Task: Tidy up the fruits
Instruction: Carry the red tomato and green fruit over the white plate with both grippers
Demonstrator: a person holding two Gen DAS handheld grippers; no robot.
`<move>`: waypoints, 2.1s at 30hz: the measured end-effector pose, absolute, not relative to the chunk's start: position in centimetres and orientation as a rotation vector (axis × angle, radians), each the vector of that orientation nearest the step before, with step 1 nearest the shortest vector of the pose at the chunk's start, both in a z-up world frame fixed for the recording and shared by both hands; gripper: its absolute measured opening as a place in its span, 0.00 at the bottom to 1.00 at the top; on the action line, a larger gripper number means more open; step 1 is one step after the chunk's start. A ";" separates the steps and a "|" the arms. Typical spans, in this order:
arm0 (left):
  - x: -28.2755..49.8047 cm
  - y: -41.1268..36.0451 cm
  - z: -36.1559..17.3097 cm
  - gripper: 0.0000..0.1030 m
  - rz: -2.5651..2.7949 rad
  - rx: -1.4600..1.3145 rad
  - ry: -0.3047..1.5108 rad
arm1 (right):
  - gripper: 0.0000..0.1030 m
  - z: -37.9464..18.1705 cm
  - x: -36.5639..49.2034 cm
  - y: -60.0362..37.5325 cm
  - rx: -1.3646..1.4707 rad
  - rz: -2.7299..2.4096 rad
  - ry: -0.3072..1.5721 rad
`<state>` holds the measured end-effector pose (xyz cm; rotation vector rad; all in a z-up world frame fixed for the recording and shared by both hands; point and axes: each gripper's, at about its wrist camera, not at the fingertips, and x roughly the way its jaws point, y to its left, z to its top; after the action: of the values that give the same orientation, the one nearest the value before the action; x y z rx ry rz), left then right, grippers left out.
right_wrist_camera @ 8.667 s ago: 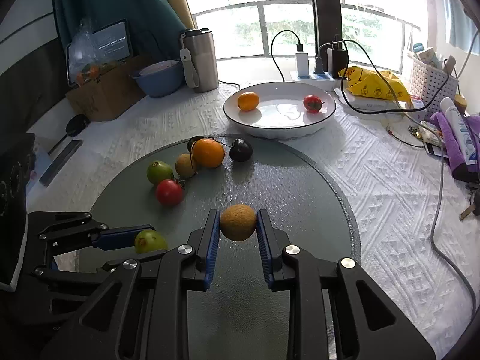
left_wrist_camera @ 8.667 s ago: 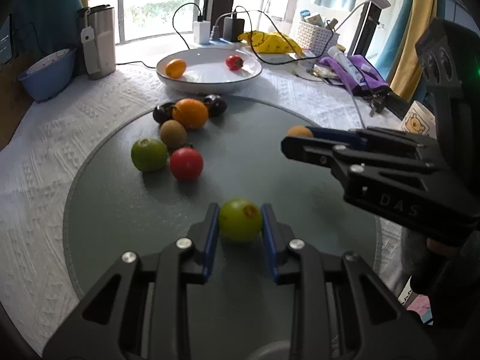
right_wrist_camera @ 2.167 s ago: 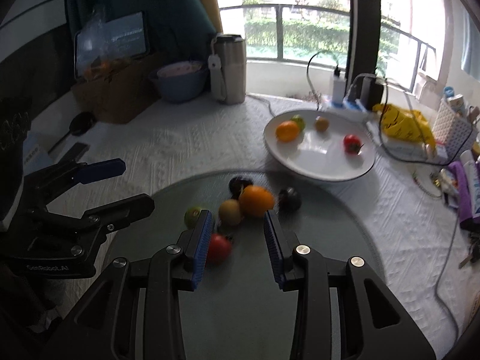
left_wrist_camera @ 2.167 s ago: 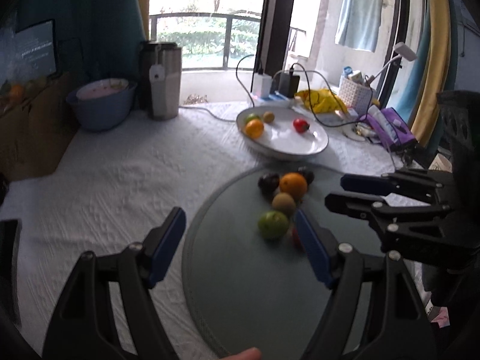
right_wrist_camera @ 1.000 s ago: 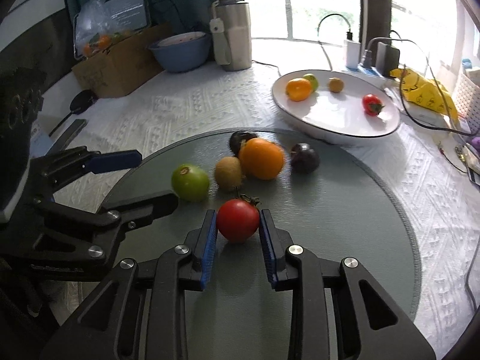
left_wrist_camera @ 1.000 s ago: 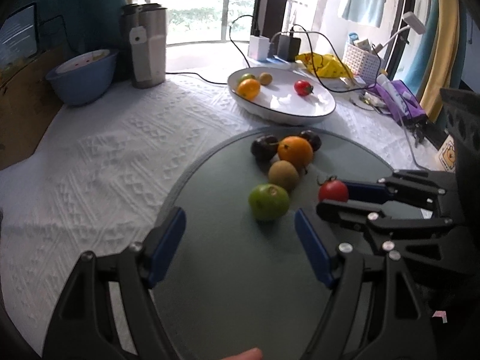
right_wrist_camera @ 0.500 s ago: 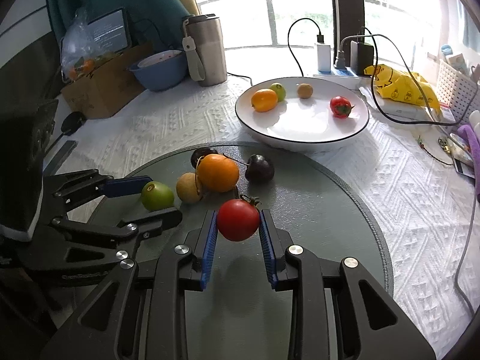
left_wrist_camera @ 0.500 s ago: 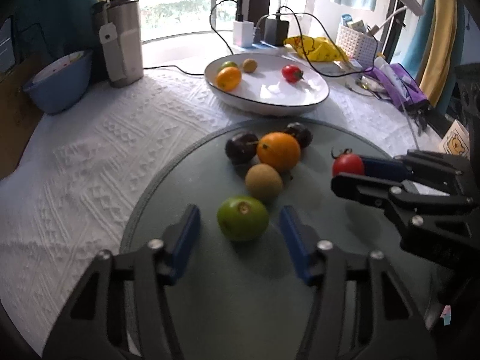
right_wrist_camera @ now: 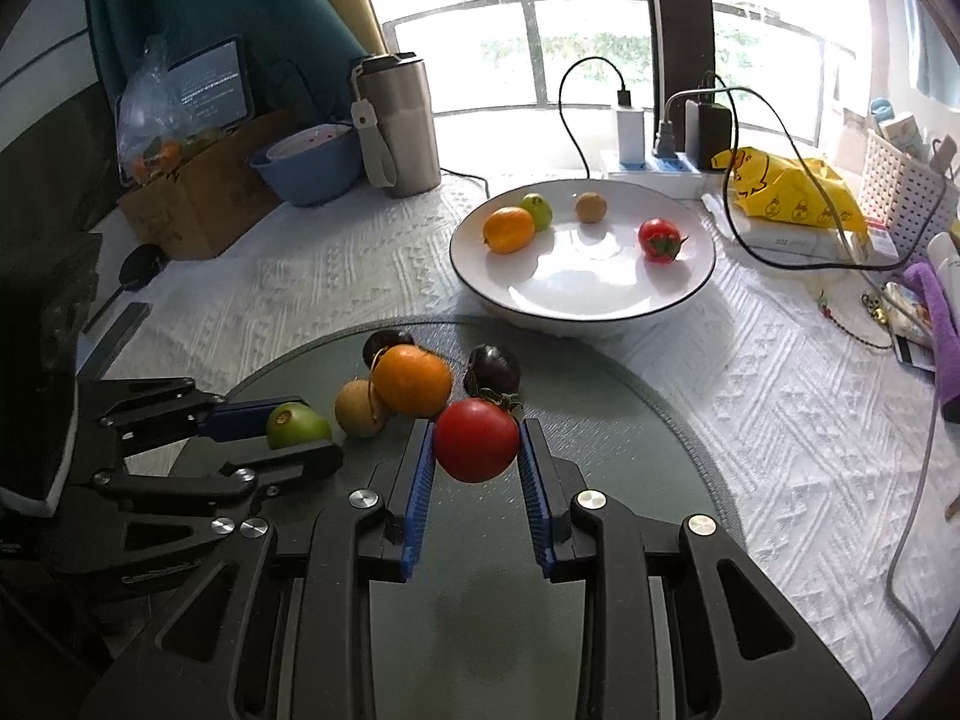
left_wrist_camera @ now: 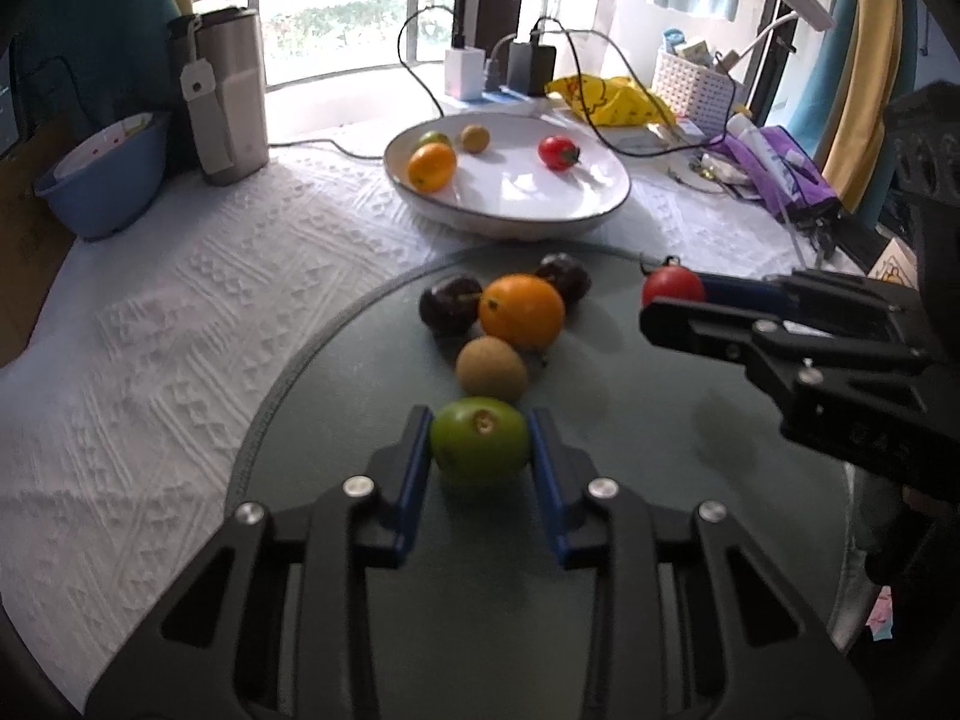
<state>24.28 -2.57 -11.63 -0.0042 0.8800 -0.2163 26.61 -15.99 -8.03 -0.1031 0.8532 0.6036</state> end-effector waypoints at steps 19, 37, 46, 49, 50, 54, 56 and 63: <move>27.3 -2.6 -7.9 0.32 -0.244 0.013 0.781 | 0.29 -6.3 29.7 -17.5 -0.086 0.558 0.814; 33.7 -3.5 -8.0 0.32 -0.280 0.049 0.775 | 0.29 -6.8 33.5 -17.7 -0.055 0.562 0.813; 36.8 -4.0 -9.5 0.32 -0.292 0.052 0.805 | 0.29 -7.7 35.3 -17.1 -0.041 0.581 0.829; 37.5 -4.0 -10.0 0.32 -0.296 0.048 0.815 | 0.29 -8.1 35.5 -16.9 -0.039 0.594 0.833; 37.7 -4.0 -10.1 0.32 -0.297 0.045 0.819 | 0.29 -8.2 35.6 -16.8 -0.040 0.598 0.835; 38.1 -3.7 -10.6 0.32 -0.307 0.027 0.835 | 0.29 -8.7 35.9 -16.4 -0.048 0.606 0.846; 38.2 -3.7 -10.8 0.32 -0.310 0.025 0.841 | 0.29 -8.9 36.1 -16.2 -0.048 0.608 0.854; 38.4 -3.5 -10.8 0.33 -0.317 0.003 0.847 | 0.29 -9.6 36.5 -15.6 -0.051 0.610 0.869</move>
<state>38.35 -3.50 -10.78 0.0034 0.8474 -0.3172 36.48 -15.60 -9.63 -0.0510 0.8686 0.6103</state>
